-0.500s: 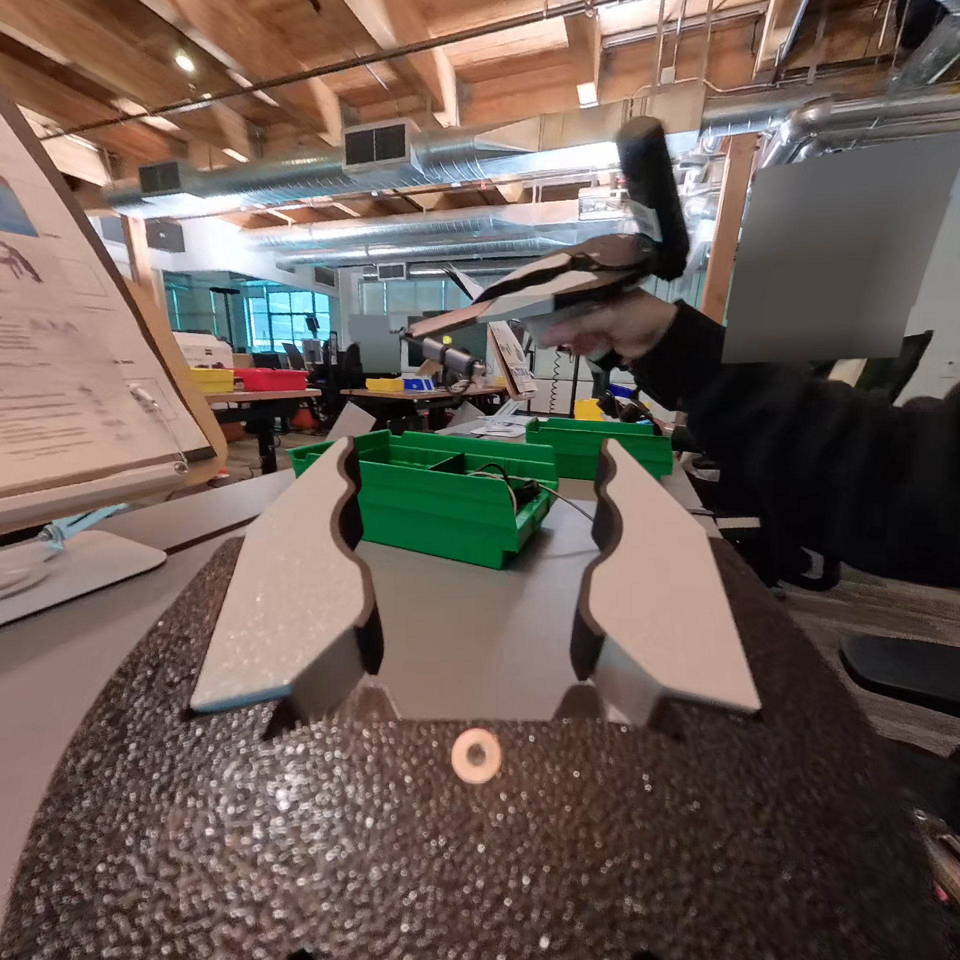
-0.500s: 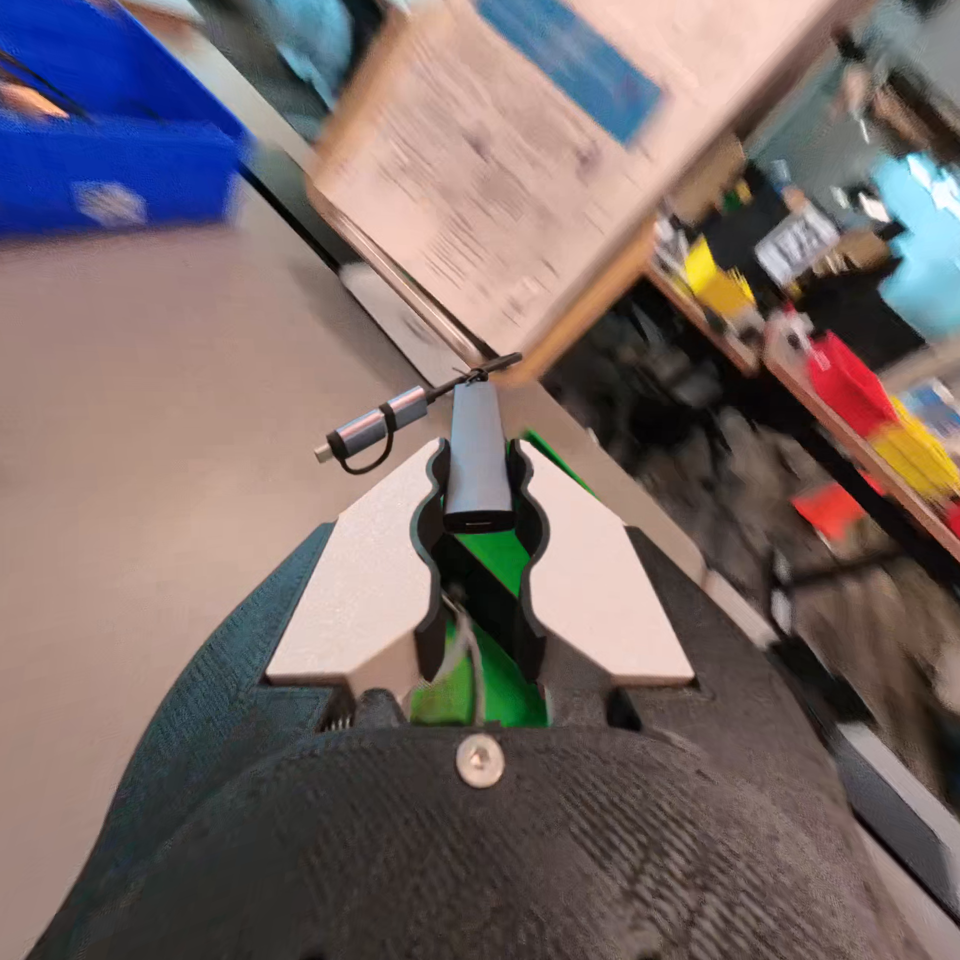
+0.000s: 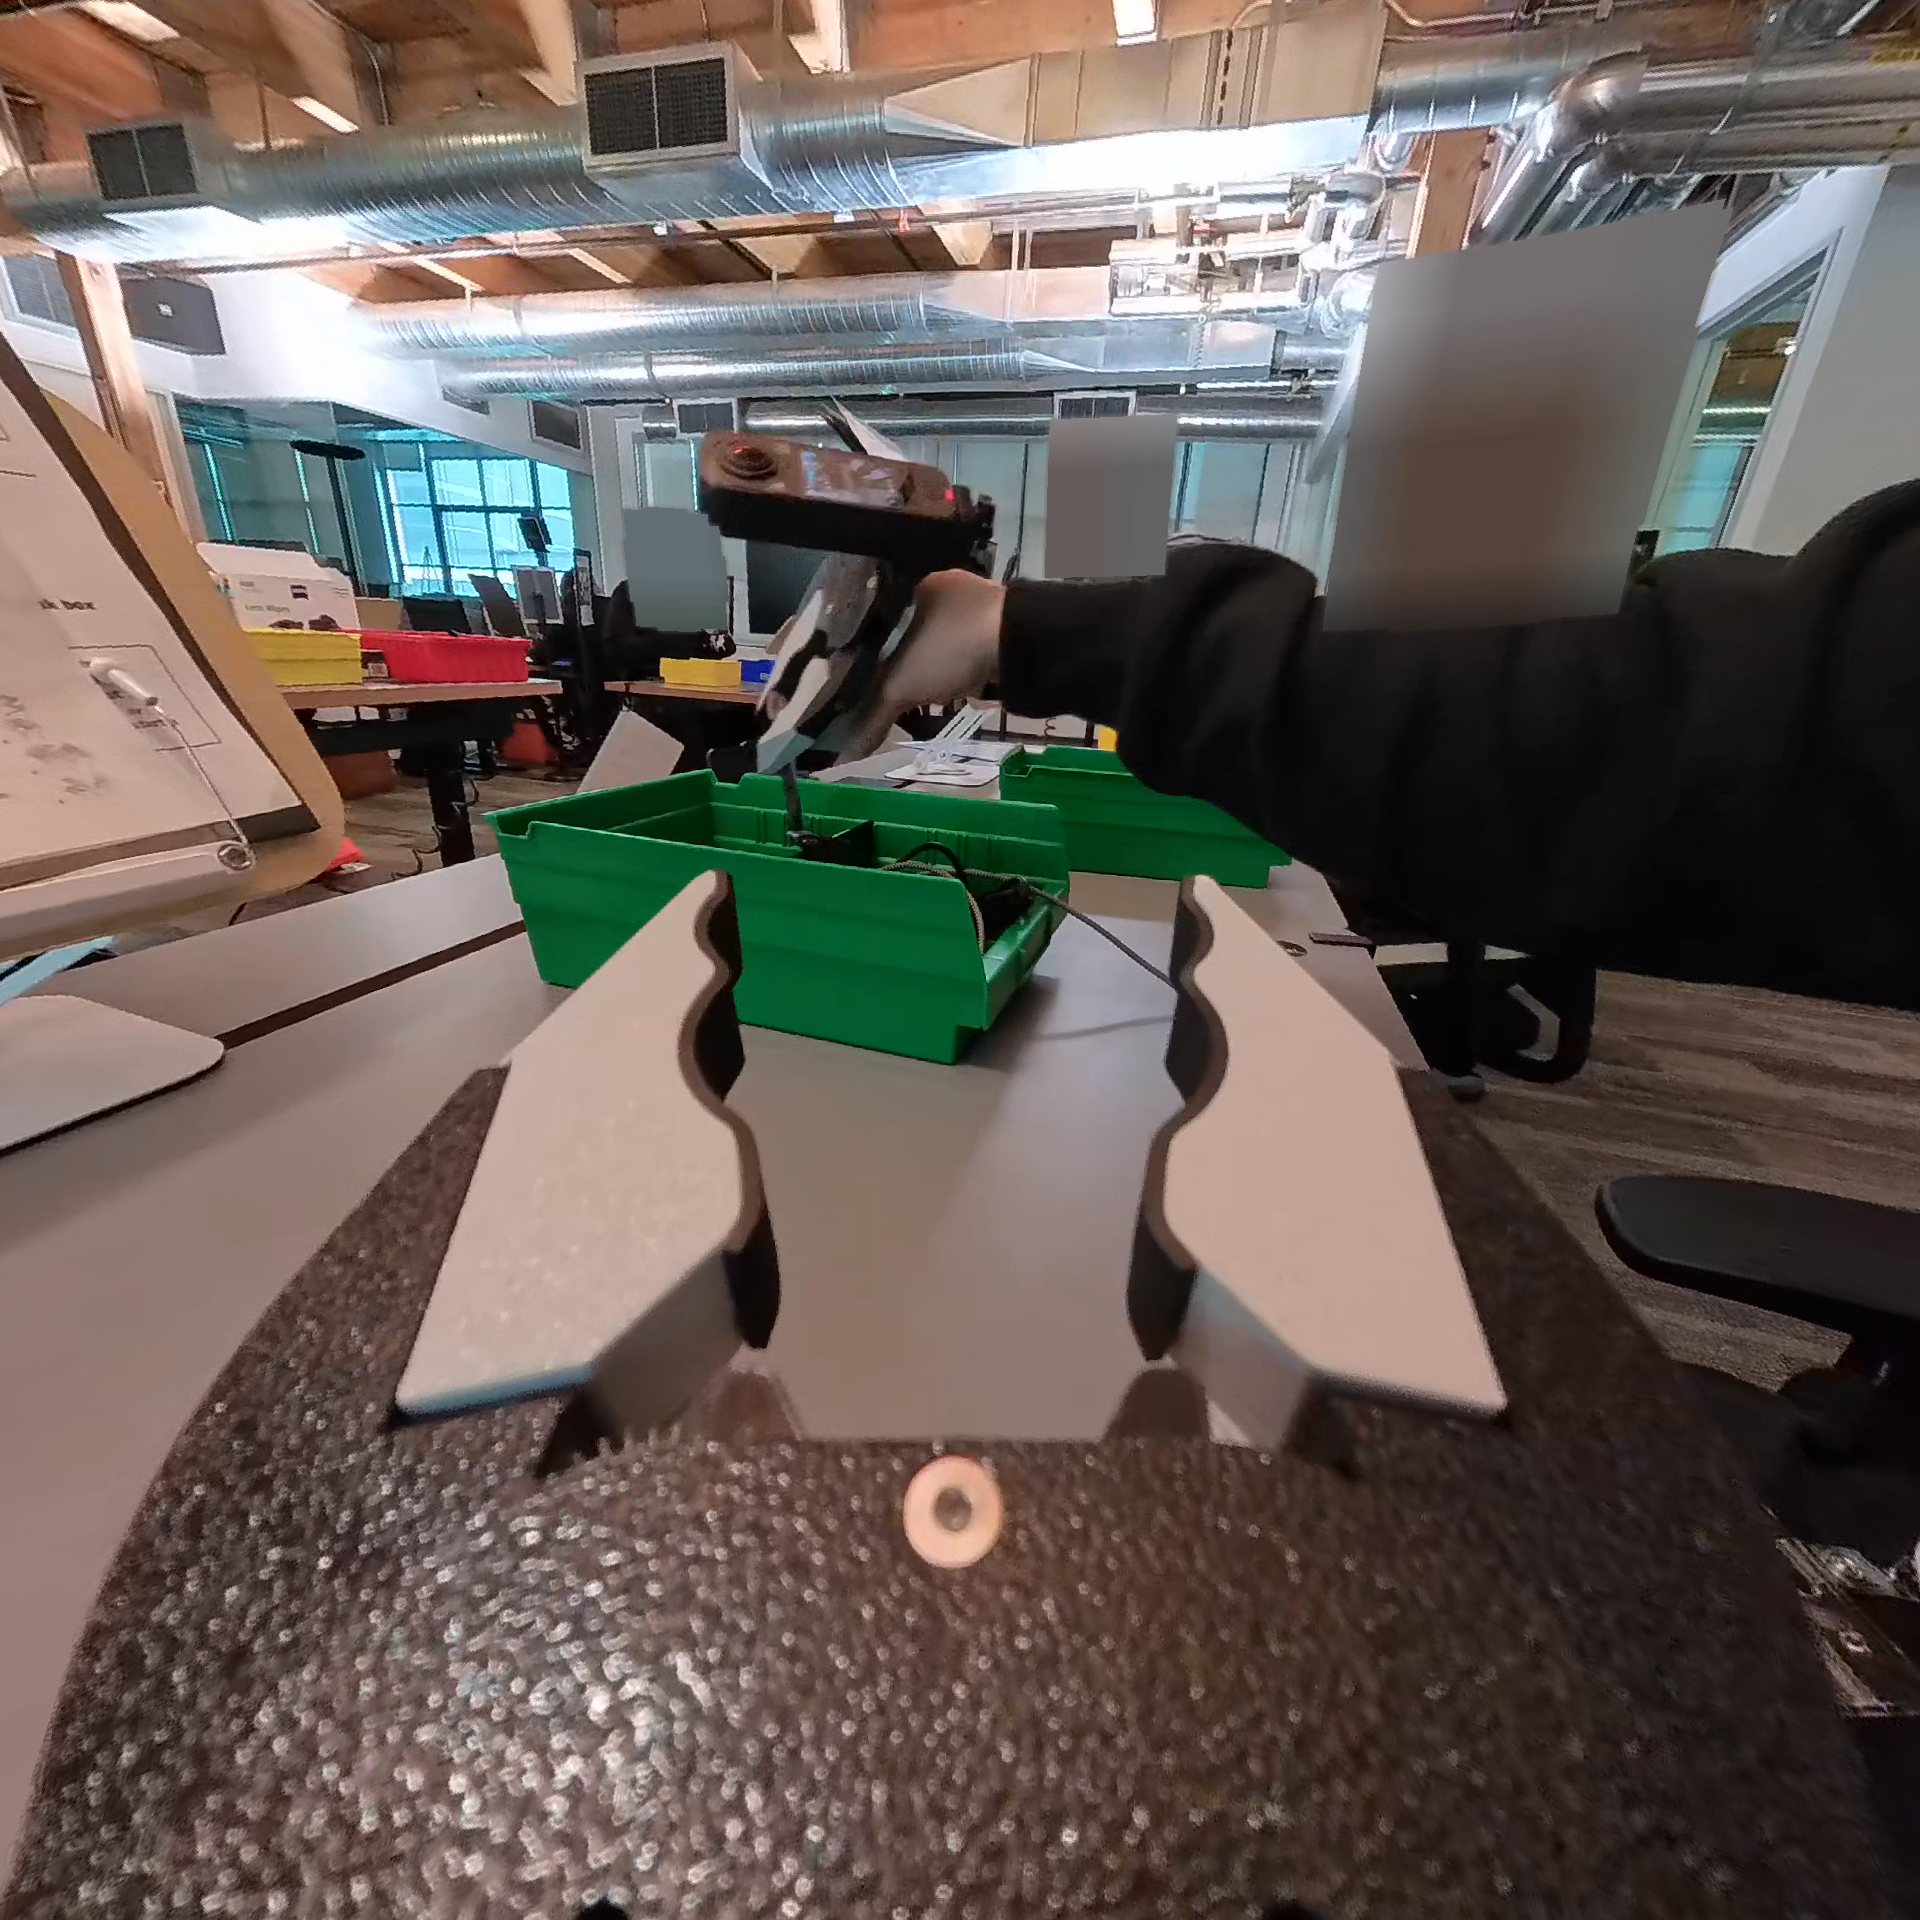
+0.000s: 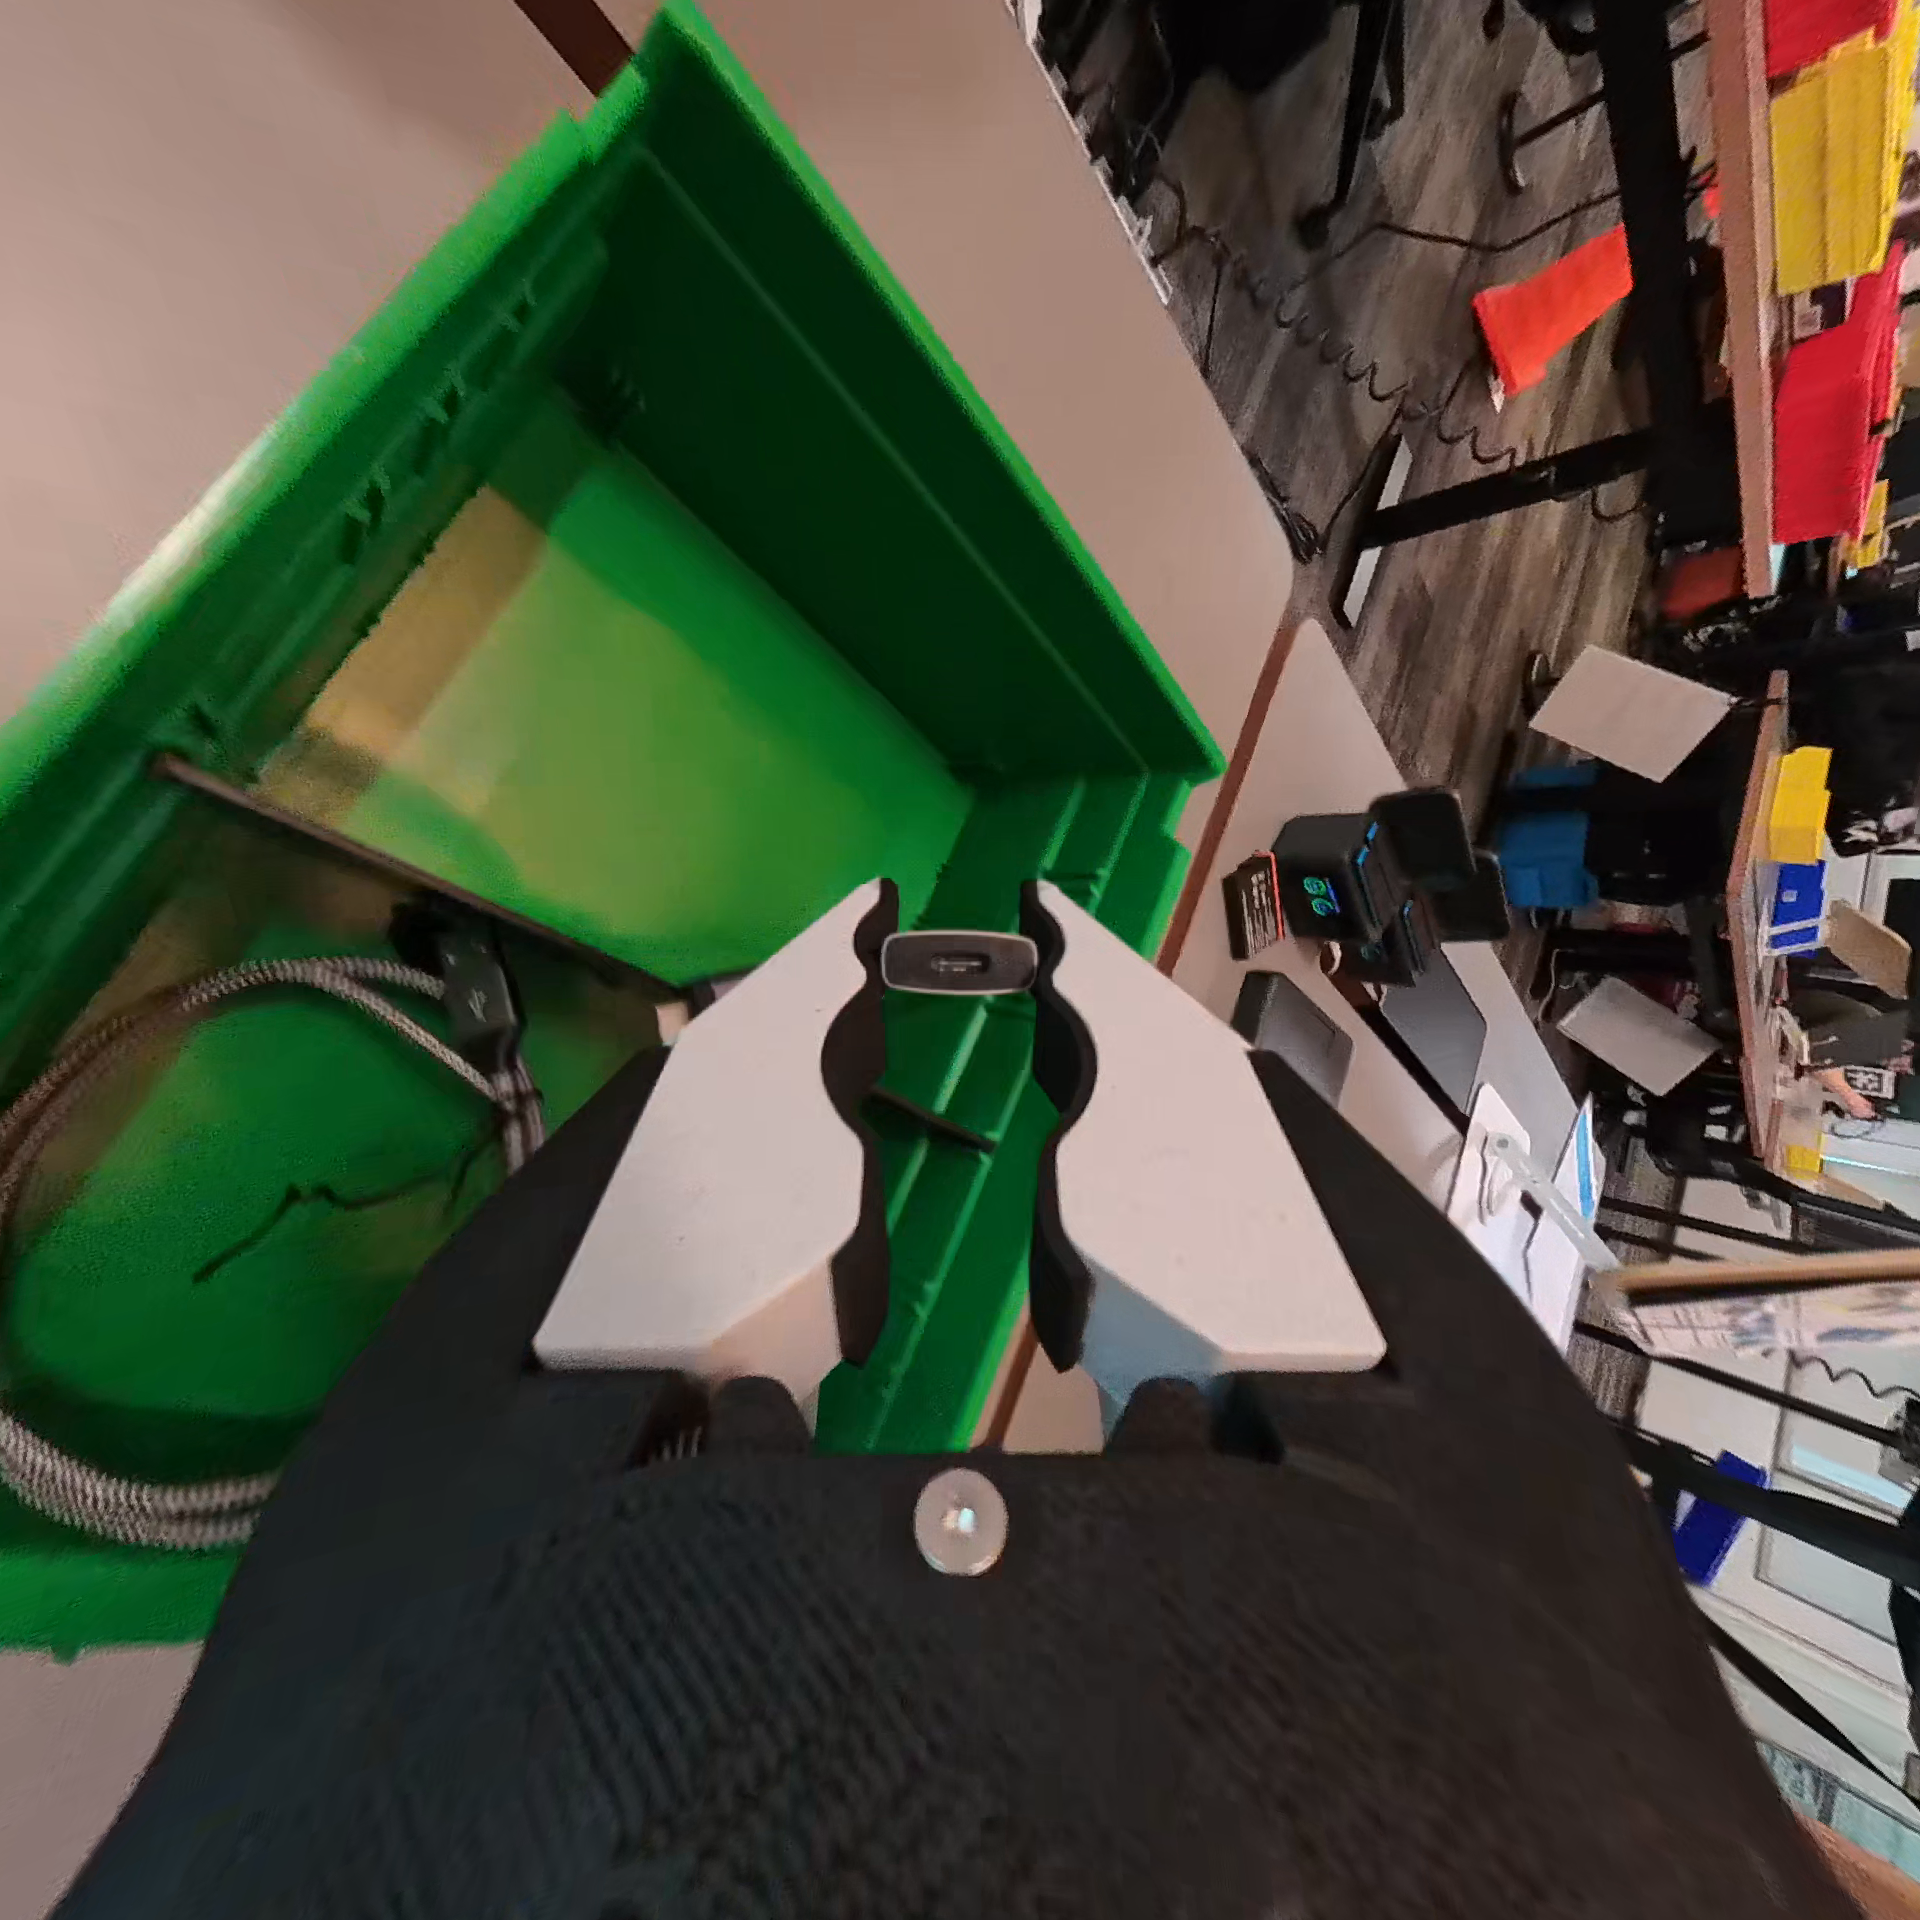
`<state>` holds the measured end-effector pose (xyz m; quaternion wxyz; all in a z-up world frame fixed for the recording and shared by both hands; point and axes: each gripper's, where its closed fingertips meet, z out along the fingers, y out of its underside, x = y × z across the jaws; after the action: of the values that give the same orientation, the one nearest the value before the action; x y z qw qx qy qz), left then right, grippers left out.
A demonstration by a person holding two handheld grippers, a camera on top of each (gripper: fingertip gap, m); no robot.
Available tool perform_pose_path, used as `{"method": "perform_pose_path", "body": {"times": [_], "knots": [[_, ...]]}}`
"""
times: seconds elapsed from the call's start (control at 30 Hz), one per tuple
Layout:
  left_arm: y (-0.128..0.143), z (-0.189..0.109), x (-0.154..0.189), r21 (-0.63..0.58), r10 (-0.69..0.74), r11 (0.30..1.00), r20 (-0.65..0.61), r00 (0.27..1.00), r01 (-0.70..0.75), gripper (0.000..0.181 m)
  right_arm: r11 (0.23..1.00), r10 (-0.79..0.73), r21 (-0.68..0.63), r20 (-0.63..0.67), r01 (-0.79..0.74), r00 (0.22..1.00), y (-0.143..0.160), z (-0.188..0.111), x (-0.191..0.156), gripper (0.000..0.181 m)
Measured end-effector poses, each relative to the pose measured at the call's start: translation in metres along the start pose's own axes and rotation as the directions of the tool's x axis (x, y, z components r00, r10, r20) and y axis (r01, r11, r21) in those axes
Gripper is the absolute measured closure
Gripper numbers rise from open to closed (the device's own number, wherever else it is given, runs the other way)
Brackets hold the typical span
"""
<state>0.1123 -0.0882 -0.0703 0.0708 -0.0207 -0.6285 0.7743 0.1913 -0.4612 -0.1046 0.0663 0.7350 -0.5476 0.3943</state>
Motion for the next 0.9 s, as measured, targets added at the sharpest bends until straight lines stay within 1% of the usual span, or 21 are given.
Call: {"method": "perform_pose_path", "body": {"times": [0.1,0.17,0.23,0.3,0.33,0.43,0.53,0.6,0.63,0.67,0.73,0.8,0.87,0.9], "knots": [[0.002,0.001,0.003,-0.012,0.009,1.000,-0.013,1.000,-0.009,0.100,0.999,-0.032,0.000,0.035,0.032,0.999,-0.009,0.014,-0.018,0.159],[0.003,0.001,0.004,-0.017,0.009,1.000,-0.016,1.000,-0.010,0.100,1.000,-0.003,0.027,0.055,0.001,0.998,-0.017,0.020,-0.026,0.158],[0.002,0.001,0.004,-0.014,0.006,1.000,-0.019,1.000,-0.006,0.101,0.998,0.029,0.058,0.117,-0.036,0.993,-0.024,0.022,-0.035,0.149],[0.003,0.001,0.004,-0.014,0.001,1.000,-0.023,1.000,-0.002,0.102,0.994,0.071,0.068,0.184,-0.085,0.980,-0.027,0.023,-0.041,0.135],[0.003,0.001,0.004,-0.017,0.000,1.000,-0.023,1.000,0.000,0.102,0.992,0.086,0.069,0.197,-0.101,0.977,-0.027,0.022,-0.041,0.133],[0.003,0.001,0.005,-0.017,0.004,1.000,-0.025,1.000,-0.005,0.102,0.990,0.071,0.099,0.231,-0.096,0.970,-0.026,0.012,-0.040,0.126],[0.002,0.000,0.004,-0.012,0.001,1.000,-0.016,1.000,-0.001,0.102,0.988,0.031,0.136,0.280,-0.072,0.960,-0.019,-0.015,-0.044,0.118],[0.000,0.000,0.004,-0.003,-0.001,1.000,-0.019,1.000,0.001,0.103,0.987,0.017,0.147,0.336,-0.070,0.942,-0.005,-0.042,-0.052,0.114],[0.000,0.000,0.004,-0.002,0.002,1.000,-0.016,1.000,-0.002,0.104,0.986,0.015,0.151,0.353,-0.073,0.936,0.005,-0.057,-0.056,0.117],[0.001,0.000,0.004,-0.007,0.005,1.000,-0.013,1.000,-0.006,0.104,0.988,0.006,0.143,0.361,-0.062,0.932,0.019,-0.071,-0.059,0.120],[0.001,0.000,0.005,-0.014,0.012,1.000,-0.015,1.000,-0.012,0.104,0.997,-0.025,0.076,0.366,-0.003,0.930,0.063,-0.094,-0.070,0.125],[0.001,0.001,0.007,-0.016,0.015,1.000,-0.022,1.000,-0.016,0.105,1.000,-0.005,-0.027,0.343,0.015,0.939,0.111,-0.103,-0.077,0.135],[0.002,0.002,0.009,-0.023,0.011,1.000,-0.031,0.999,-0.012,0.105,0.992,0.089,-0.113,0.312,-0.056,0.946,0.148,-0.100,-0.081,0.143],[0.003,0.003,0.010,-0.027,0.010,1.000,-0.035,0.999,-0.011,0.105,0.984,0.152,-0.135,0.310,-0.115,0.938,0.161,-0.097,-0.084,0.145]]}}
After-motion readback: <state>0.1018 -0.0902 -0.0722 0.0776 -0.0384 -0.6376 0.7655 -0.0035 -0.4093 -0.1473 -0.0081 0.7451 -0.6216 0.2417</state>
